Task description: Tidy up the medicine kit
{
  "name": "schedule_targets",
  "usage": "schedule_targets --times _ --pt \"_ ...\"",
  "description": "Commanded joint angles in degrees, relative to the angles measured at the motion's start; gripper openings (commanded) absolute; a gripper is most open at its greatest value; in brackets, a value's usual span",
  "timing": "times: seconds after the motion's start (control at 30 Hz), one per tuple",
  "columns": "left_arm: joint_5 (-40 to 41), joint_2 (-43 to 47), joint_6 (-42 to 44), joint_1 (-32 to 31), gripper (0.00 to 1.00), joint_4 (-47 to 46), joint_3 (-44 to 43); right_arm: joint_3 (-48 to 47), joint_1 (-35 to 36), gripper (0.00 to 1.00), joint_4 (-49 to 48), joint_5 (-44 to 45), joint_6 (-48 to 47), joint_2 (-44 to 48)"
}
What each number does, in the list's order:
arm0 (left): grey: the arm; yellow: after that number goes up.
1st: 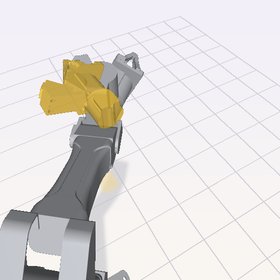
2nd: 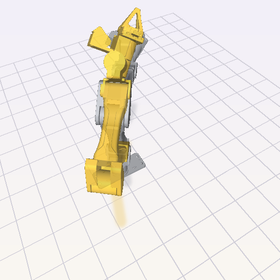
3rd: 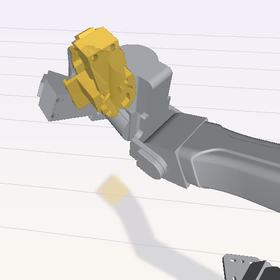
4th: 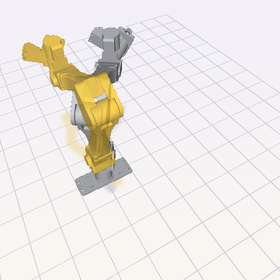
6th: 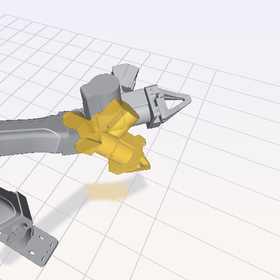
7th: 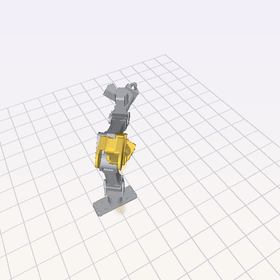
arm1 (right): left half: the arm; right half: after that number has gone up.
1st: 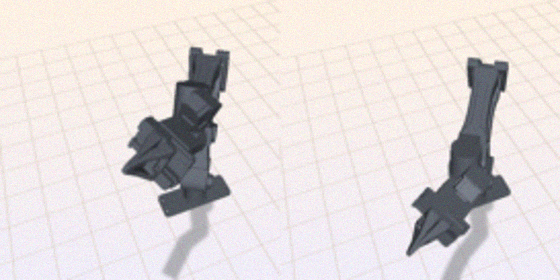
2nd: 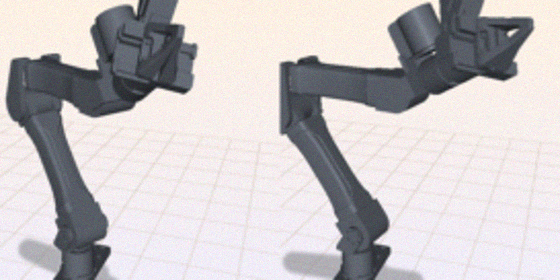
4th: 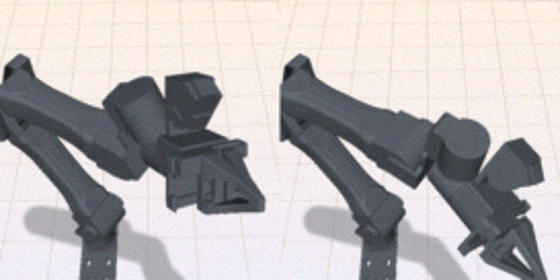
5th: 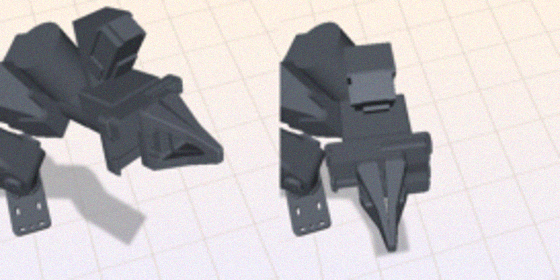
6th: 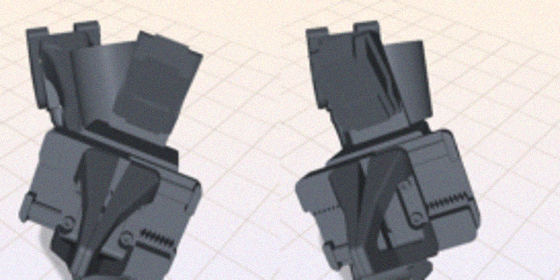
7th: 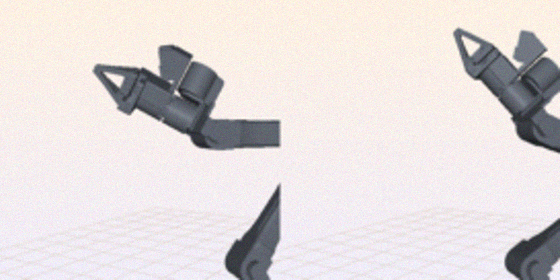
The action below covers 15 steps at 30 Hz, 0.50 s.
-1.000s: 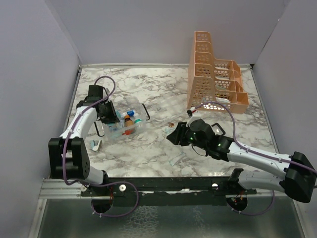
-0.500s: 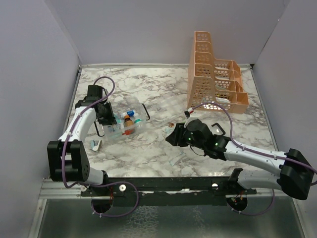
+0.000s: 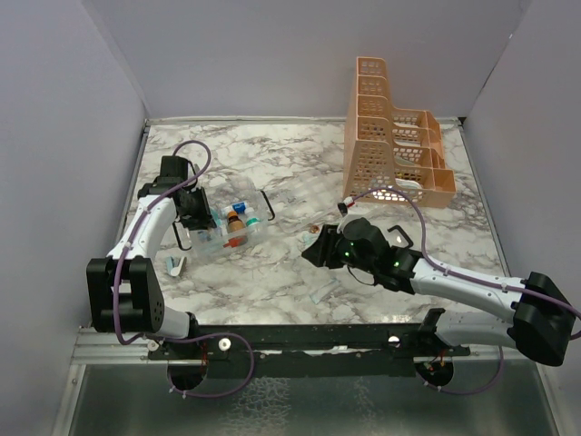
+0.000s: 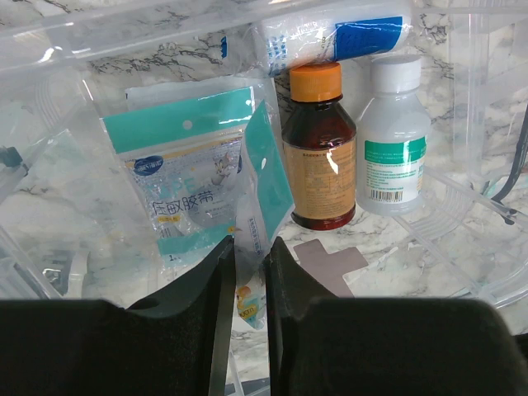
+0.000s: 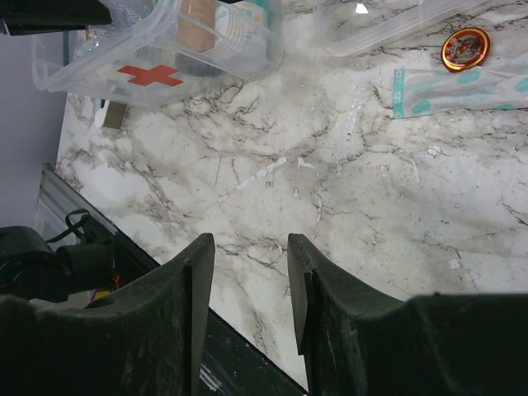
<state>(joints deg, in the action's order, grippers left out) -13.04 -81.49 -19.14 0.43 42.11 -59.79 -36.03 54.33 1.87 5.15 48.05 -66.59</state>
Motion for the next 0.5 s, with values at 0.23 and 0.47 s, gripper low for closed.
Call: schedule_targets --times 0.23,0.47 --pt "5.1 0.5 -1.5 0.4 0.23 0.1 0.6 -0.1 0.2 0.4 -3.0 -2.1 0.0 -0.4" --pt "9.7 2.0 -0.6 0.4 0.39 2.4 -1.8 1.1 0.2 0.4 -5.1 -1.8 0.3 0.7"
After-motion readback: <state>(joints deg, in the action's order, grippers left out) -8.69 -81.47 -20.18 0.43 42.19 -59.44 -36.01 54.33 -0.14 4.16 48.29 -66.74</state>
